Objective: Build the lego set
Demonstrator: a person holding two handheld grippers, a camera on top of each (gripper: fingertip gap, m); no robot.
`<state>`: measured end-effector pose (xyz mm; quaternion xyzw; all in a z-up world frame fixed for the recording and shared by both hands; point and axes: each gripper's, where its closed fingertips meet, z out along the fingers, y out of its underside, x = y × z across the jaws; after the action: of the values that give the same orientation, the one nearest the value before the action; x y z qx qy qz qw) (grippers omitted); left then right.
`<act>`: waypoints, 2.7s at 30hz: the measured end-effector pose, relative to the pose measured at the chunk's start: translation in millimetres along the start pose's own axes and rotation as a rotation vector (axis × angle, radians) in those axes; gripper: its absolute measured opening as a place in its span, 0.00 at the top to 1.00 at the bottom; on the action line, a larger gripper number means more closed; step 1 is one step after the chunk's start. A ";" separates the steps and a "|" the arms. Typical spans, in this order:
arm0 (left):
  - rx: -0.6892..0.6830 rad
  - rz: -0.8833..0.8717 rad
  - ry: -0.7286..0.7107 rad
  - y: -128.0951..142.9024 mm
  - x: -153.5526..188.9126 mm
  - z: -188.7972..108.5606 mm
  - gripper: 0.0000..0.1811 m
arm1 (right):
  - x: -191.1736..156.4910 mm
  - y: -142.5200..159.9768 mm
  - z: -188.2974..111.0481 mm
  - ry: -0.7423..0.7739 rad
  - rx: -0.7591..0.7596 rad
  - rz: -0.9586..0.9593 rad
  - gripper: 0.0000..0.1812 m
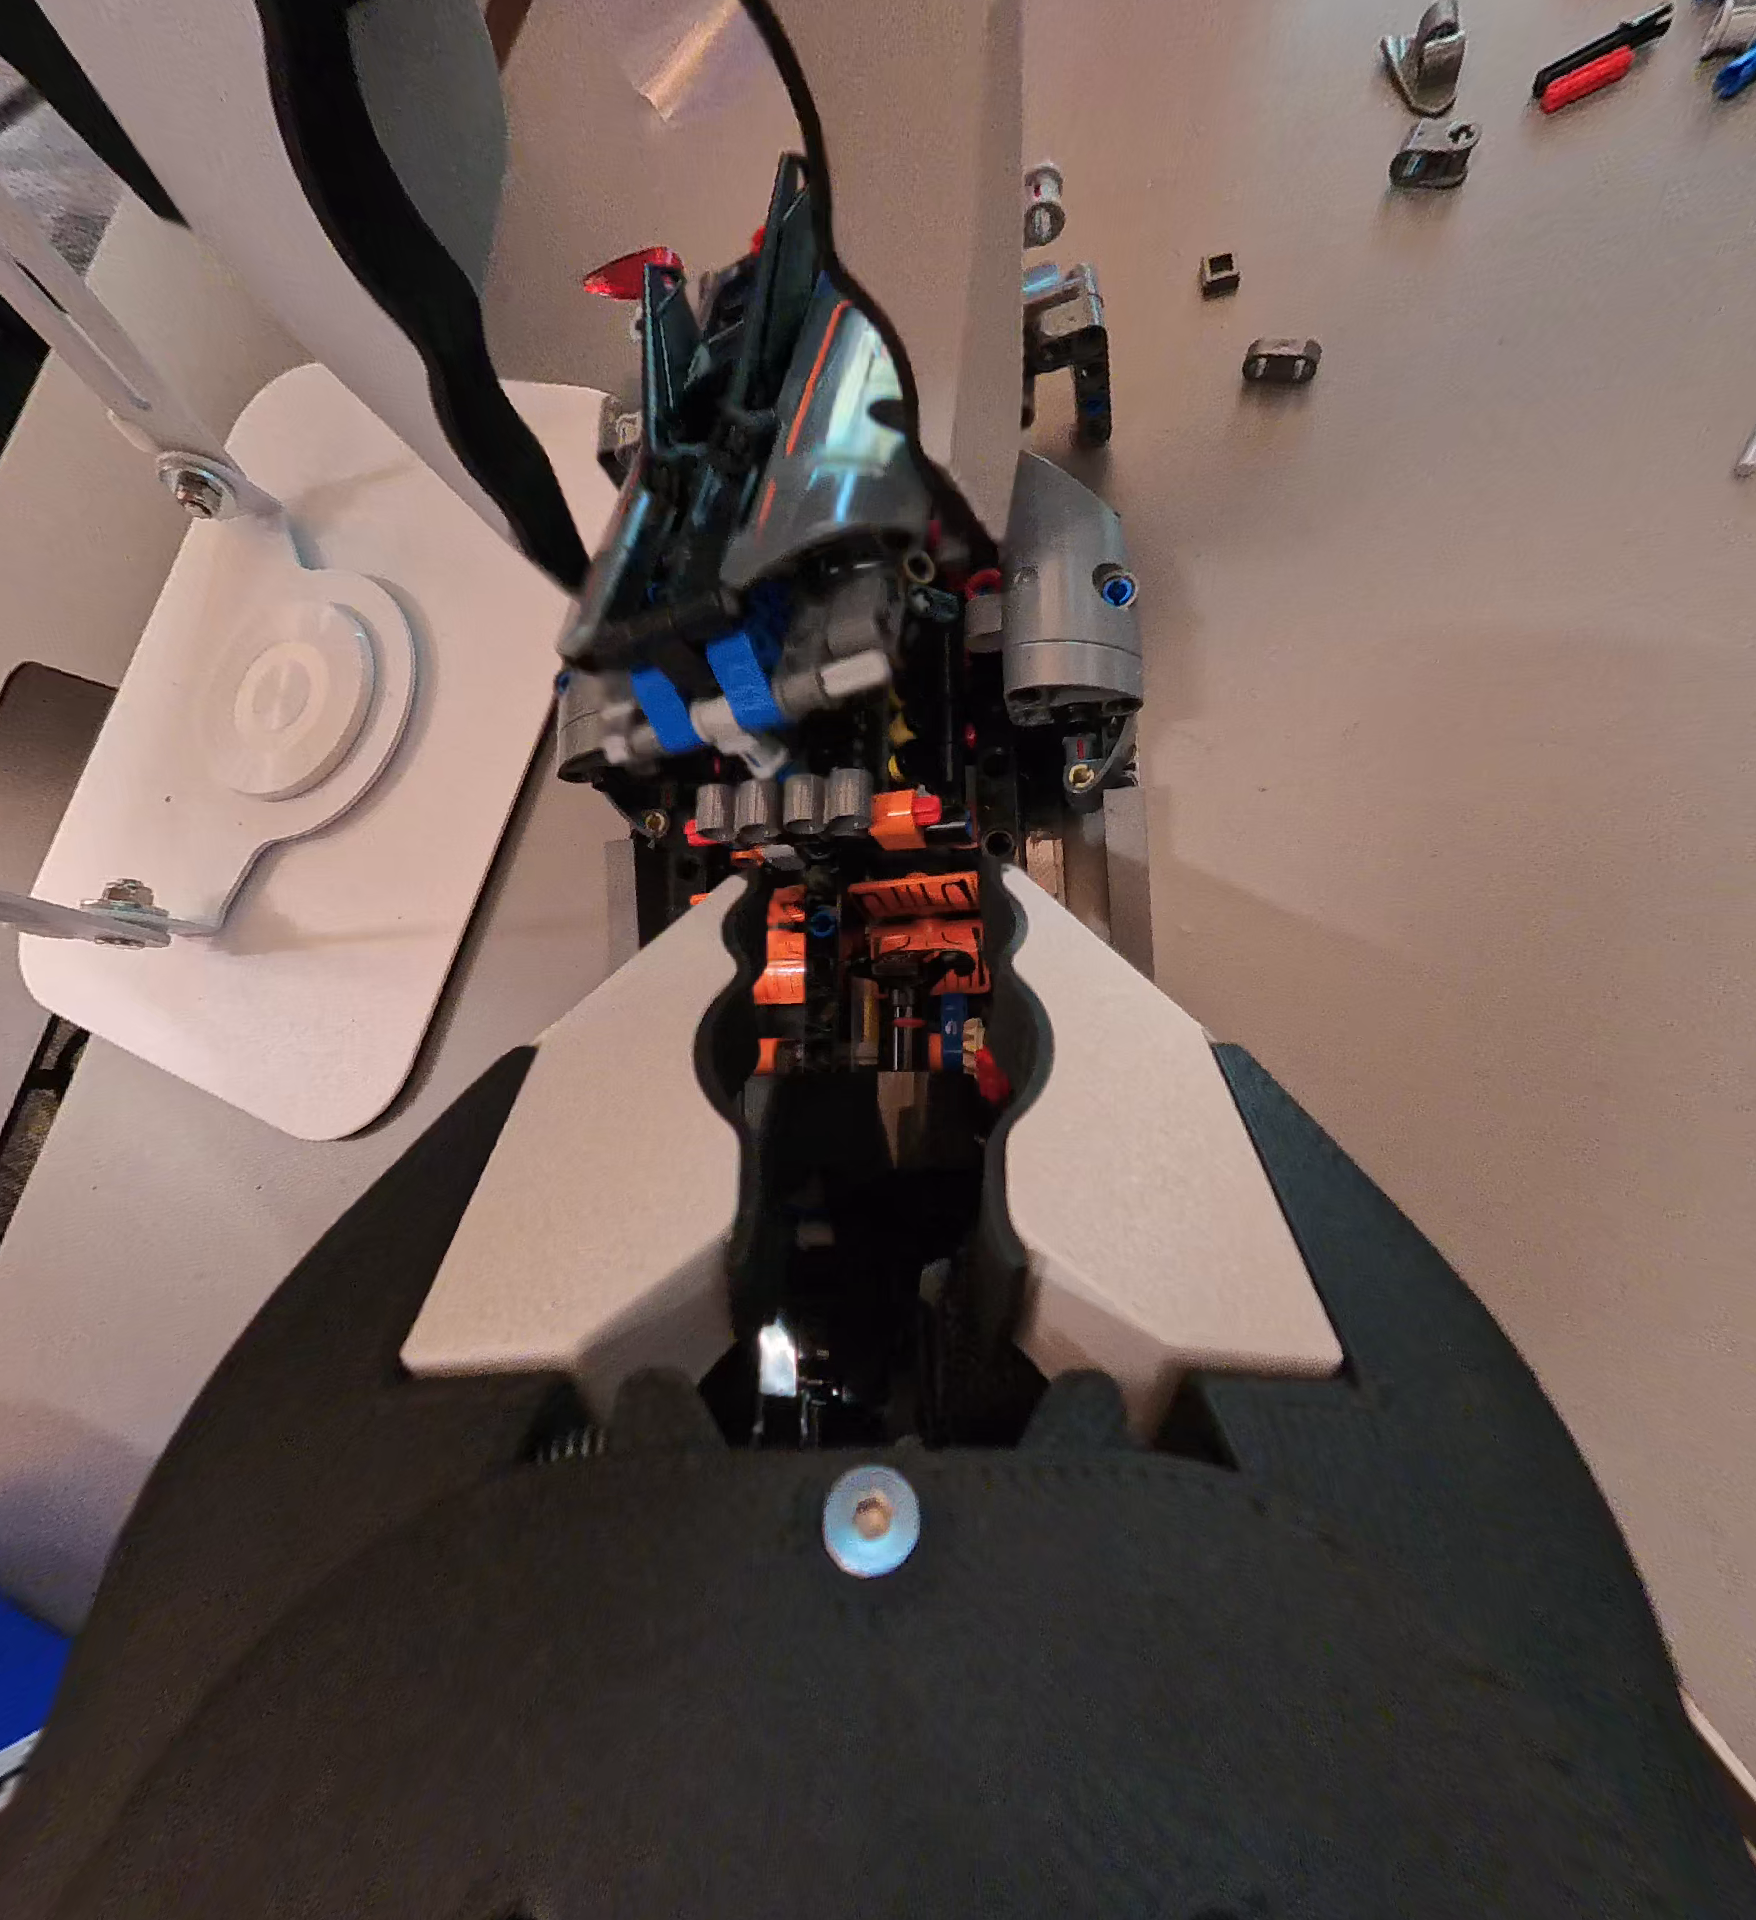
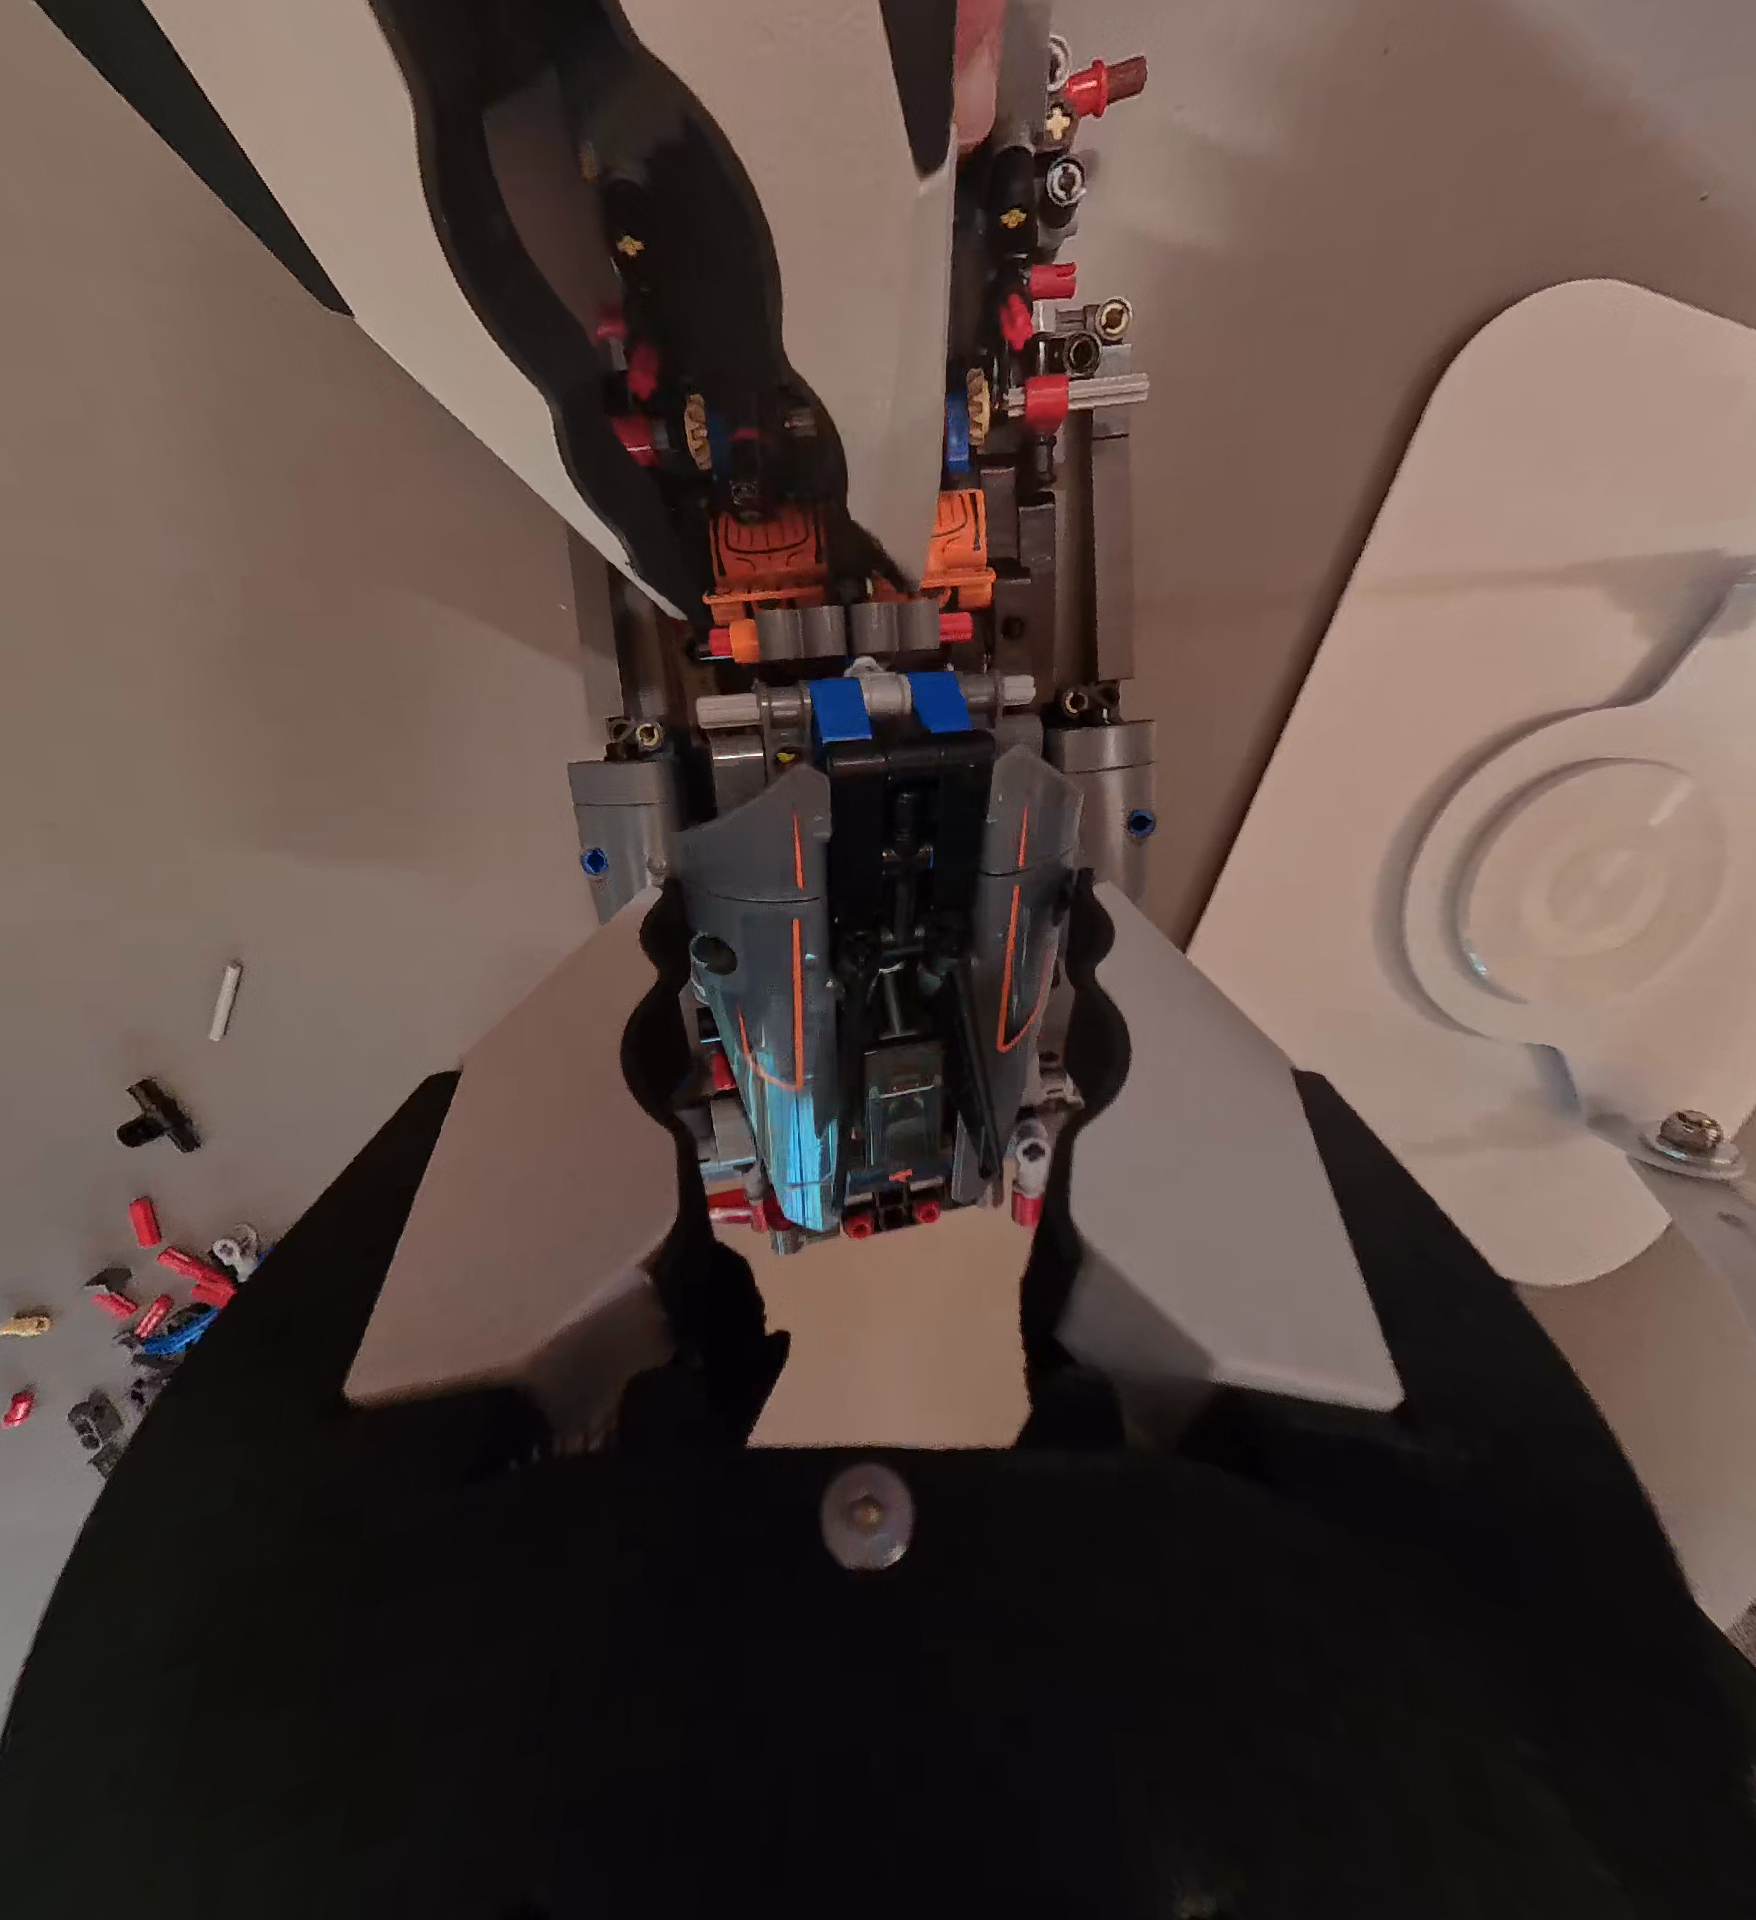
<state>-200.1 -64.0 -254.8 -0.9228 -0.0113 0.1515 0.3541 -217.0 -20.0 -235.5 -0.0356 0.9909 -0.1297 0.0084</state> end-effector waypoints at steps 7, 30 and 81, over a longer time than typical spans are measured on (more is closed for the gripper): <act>0.078 -0.002 -0.040 -15.1 -7.8 -14.3 0.72 | 3.0 4.3 -13.8 0.039 -0.093 -0.024 0.61; 0.037 0.023 -0.074 -43.7 -18.7 2.5 0.75 | -6.1 7.8 -13.7 -0.009 -0.014 -0.039 0.74; 0.171 0.398 -0.265 -73.0 -24.7 -35.6 0.93 | -1.8 25.4 -13.8 -0.108 0.041 -0.060 0.56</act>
<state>-207.1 -35.6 -175.1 -0.8457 0.1369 0.3382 0.3894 -217.3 8.2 -228.7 -0.0718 0.9847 -0.1478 0.0586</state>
